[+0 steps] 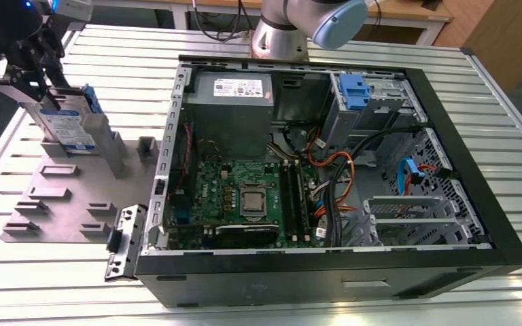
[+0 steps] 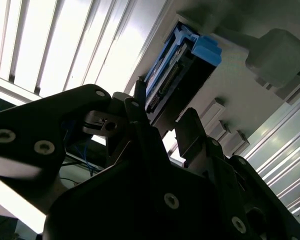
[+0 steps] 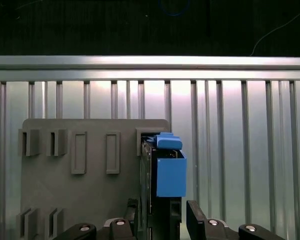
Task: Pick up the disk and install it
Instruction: 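Pick up the disk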
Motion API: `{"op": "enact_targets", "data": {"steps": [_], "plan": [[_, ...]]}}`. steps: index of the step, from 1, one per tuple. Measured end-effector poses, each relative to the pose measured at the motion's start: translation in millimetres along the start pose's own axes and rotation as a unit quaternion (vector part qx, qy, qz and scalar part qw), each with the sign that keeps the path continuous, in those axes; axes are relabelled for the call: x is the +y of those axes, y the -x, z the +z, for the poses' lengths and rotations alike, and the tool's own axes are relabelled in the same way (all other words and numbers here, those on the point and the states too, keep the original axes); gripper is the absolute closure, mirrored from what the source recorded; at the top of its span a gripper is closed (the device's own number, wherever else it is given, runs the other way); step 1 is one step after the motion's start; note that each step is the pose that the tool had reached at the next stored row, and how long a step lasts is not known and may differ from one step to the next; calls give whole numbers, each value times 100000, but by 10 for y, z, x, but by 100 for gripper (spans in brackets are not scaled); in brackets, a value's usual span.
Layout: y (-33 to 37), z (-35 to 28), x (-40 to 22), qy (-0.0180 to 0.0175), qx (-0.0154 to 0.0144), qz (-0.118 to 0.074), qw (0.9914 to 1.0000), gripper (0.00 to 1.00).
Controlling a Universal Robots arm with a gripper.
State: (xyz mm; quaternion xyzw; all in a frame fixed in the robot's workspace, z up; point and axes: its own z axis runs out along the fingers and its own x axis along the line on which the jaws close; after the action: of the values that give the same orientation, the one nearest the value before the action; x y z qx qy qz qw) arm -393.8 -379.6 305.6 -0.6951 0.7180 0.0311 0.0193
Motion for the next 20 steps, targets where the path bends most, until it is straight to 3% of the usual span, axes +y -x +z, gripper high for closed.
{"op": "enact_targets", "data": {"steps": [10,12,13,20], "plan": [[0,-1,0,5,5,0,100000,49],[0,-2,0,5,6,0,100000,51],[0,-2,0,4,5,-2,100000,58],[4,-2,0,8,8,-1,100000,58]]}}
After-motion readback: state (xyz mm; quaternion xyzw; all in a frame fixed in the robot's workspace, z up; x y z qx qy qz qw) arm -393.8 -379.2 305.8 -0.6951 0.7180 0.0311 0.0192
